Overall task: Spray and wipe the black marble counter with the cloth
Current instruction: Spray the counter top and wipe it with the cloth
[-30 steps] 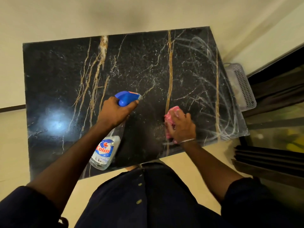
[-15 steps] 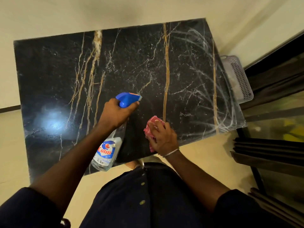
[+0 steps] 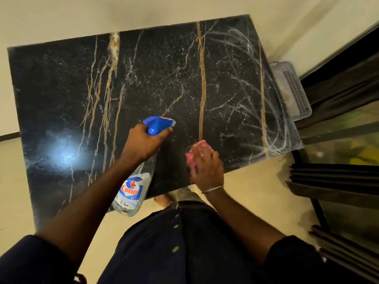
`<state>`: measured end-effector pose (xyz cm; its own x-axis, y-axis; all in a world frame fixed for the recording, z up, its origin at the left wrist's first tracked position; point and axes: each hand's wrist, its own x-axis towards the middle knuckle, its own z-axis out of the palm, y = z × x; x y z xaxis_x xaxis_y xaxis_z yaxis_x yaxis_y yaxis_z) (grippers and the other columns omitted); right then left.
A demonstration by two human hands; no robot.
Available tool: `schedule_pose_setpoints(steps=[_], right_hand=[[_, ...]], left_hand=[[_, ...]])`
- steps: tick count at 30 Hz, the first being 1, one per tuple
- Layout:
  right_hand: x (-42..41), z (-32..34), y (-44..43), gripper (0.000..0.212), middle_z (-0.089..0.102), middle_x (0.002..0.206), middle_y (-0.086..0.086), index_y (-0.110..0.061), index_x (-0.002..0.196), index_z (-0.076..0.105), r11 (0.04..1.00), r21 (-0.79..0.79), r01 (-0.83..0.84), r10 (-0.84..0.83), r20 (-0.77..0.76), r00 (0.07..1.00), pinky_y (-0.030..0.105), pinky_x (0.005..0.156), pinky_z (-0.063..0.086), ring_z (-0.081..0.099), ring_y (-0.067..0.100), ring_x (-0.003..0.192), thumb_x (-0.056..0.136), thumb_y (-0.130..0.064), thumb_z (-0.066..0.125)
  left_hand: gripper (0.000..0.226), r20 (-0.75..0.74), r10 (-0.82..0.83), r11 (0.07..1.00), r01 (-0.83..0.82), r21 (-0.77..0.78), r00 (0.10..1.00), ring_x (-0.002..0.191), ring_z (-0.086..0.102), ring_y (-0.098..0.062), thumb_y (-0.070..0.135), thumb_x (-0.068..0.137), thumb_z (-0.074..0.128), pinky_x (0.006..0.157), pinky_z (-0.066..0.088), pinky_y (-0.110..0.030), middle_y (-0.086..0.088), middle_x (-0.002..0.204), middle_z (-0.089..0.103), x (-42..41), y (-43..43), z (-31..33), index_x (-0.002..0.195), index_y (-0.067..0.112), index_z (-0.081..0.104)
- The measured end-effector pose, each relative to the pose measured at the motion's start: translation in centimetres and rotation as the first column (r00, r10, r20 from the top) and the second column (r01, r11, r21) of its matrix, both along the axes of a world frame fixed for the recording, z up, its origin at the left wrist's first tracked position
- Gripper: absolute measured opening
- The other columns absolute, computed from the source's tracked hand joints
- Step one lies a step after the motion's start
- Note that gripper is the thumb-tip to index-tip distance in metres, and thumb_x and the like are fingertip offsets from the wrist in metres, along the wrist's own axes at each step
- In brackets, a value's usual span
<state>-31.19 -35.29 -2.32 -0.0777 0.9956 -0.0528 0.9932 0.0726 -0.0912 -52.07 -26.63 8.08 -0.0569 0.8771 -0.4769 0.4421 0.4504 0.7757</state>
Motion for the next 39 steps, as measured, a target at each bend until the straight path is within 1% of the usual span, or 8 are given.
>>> schedule_pose_setpoints(steps=[5, 10, 16, 23, 26, 32, 36, 39], right_hand=[[-0.4, -0.1, -0.3, 0.059, 0.053, 0.138, 0.011, -0.023, 0.145, 0.046, 0.951, 0.006, -0.309, 0.309, 0.017, 0.951, 0.04, 0.085, 0.053, 0.053, 0.029, 0.114, 0.092, -0.049, 0.042], [7.2, -0.3, 0.6, 0.06, 0.057, 0.13, 0.013, -0.02, 0.139, 0.053, 0.997, 0.002, -0.076, 0.075, 0.036, 0.997, 0.034, 0.066, 0.053, 0.051, 0.029, 0.094, 0.086, -0.042, 0.065], [7.7, -0.3, 2.3, 0.058, 0.055, 0.133, 0.014, -0.018, 0.14, 0.052, 0.996, 0.005, 0.091, -0.091, 0.07, 0.993, 0.038, 0.072, 0.054, 0.054, 0.032, 0.099, 0.088, -0.04, 0.063], [3.3, 0.4, 3.7, 0.054, 0.058, 0.133, 0.01, -0.023, 0.137, 0.056, 0.963, 0.056, -0.264, 0.266, -0.032, 0.963, 0.037, 0.085, 0.049, 0.042, 0.026, 0.108, 0.092, -0.047, 0.038], [6.8, 0.0, 3.7, 0.052, 0.058, 0.132, 0.009, -0.022, 0.135, 0.059, 0.926, 0.081, -0.37, 0.373, -0.029, 0.927, 0.037, 0.086, 0.051, 0.045, 0.025, 0.11, 0.093, -0.047, 0.043], [16.3, -0.4, 5.1, 0.055, 0.058, 0.131, 0.013, -0.019, 0.137, 0.056, 0.987, 0.024, -0.158, 0.158, -0.001, 0.987, 0.038, 0.073, 0.053, 0.047, 0.029, 0.1, 0.09, -0.045, 0.047], [16.0, -0.8, 5.8, 0.056, 0.058, 0.131, 0.012, -0.019, 0.138, 0.055, 0.99, 0.009, -0.141, 0.141, -0.016, 0.99, 0.039, 0.075, 0.053, 0.052, 0.029, 0.101, 0.09, -0.046, 0.045], [13.7, -0.7, 7.1, 0.054, 0.055, 0.132, 0.011, -0.02, 0.137, 0.055, 0.962, 0.056, -0.266, 0.269, -0.051, 0.962, 0.04, 0.084, 0.053, 0.052, 0.029, 0.106, 0.09, -0.046, 0.048]], left_hand=[[0.045, 0.017, 0.021, 0.999, -0.022, 0.029, 1.0, 0.065, 0.068, -0.018, 0.046, 0.087, 0.071, 0.061, 0.057, -0.032, -0.009, 0.086, 0.074, 0.8, 0.2, 0.4, 0.116, 0.012, 0.064], [0.047, 0.035, 0.0, 1.0, -0.001, 0.024, 0.999, 0.066, 0.068, -0.017, 0.044, 0.089, 0.069, 0.061, 0.055, -0.029, -0.009, 0.089, 0.073, 0.8, 0.2, 0.6, 0.121, 0.011, 0.061], [0.042, 0.016, -0.023, 0.999, 0.023, 0.039, 1.0, 0.067, 0.067, -0.015, 0.041, 0.09, 0.067, 0.06, 0.052, -0.024, -0.007, 0.086, 0.072, 1.8, 0.7, 0.8, 0.119, 0.011, 0.062], [0.031, -0.031, 0.006, 0.996, -0.003, 0.086, 0.999, 0.052, 0.063, -0.004, 0.04, 0.088, 0.071, 0.051, 0.048, -0.013, -0.005, 0.072, 0.07, 5.6, 2.2, 1.3, 0.101, 0.012, 0.066], [0.025, -0.022, 0.014, 0.996, -0.012, 0.083, 1.0, 0.048, 0.06, 0.002, 0.037, 0.089, 0.072, 0.046, 0.043, -0.008, -0.001, 0.066, 0.066, 7.8, 3.1, 1.6, 0.096, 0.014, 0.066], [0.016, 0.022, -0.03, 0.994, 0.028, 0.101, 0.999, 0.056, 0.063, -0.002, 0.038, 0.09, 0.07, 0.05, 0.048, -0.01, -0.002, 0.073, 0.068, 10.8, 4.7, 2.5, 0.093, 0.023, 0.063], [0.02, 0.016, -0.009, 0.996, 0.007, 0.093, 1.0, 0.063, 0.067, -0.011, 0.039, 0.089, 0.07, 0.056, 0.053, -0.016, -0.008, 0.078, 0.072, 12.0, 5.2, 2.8, 0.093, 0.02, 0.064], [0.021, 0.02, 0.031, 0.997, -0.032, 0.069, 0.999, 0.061, 0.067, -0.013, 0.039, 0.088, 0.071, 0.057, 0.055, -0.022, -0.012, 0.078, 0.072, 12.6, 5.3, 2.8, 0.09, 0.019, 0.064]])
